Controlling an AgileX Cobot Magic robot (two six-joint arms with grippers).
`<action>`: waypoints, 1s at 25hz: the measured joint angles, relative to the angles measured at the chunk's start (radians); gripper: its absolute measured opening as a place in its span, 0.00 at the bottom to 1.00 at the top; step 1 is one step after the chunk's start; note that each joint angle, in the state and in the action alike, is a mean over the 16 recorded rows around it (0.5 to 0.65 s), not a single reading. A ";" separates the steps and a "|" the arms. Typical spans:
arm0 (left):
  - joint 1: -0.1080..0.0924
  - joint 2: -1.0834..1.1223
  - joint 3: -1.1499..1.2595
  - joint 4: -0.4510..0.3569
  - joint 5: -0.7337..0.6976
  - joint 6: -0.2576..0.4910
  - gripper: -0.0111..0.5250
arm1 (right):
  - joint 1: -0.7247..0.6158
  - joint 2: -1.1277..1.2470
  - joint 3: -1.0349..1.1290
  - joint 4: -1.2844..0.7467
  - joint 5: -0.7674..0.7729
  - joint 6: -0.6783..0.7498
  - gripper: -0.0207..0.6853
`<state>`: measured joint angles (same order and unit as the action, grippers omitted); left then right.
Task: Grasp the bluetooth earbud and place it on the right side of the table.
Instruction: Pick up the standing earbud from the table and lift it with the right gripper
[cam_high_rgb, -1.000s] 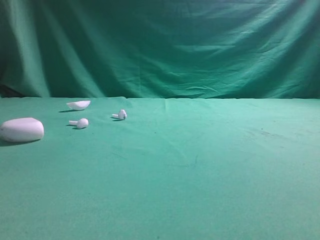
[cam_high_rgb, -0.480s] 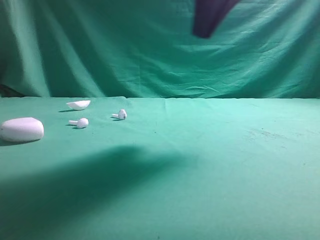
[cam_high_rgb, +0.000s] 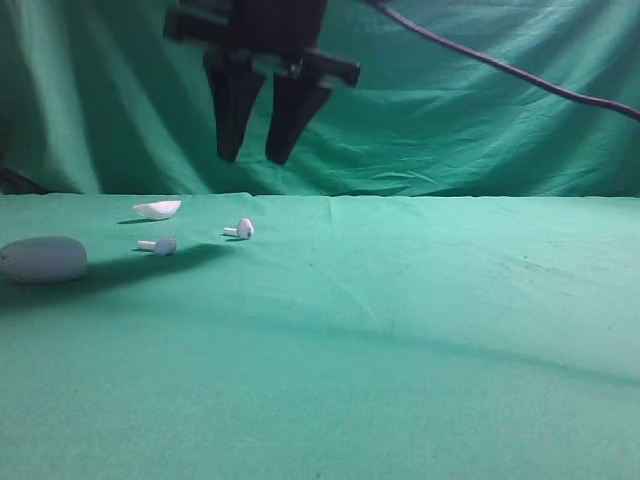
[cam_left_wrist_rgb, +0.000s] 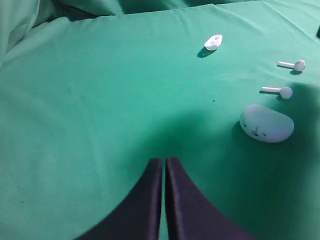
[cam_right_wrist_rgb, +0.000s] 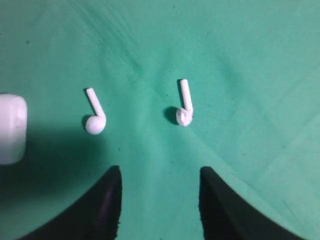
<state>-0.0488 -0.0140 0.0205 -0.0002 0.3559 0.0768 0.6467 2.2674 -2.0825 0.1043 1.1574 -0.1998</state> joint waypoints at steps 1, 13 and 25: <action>0.000 0.000 0.000 0.000 0.000 0.000 0.02 | 0.002 0.030 -0.034 -0.003 0.013 0.007 0.50; 0.000 0.000 0.000 0.000 0.000 0.000 0.02 | 0.003 0.193 -0.175 -0.030 0.004 0.031 0.52; 0.000 0.000 0.000 0.000 0.000 0.000 0.02 | 0.003 0.203 -0.187 -0.036 0.020 0.055 0.27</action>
<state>-0.0488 -0.0140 0.0205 -0.0001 0.3559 0.0768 0.6493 2.4700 -2.2698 0.0681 1.1773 -0.1453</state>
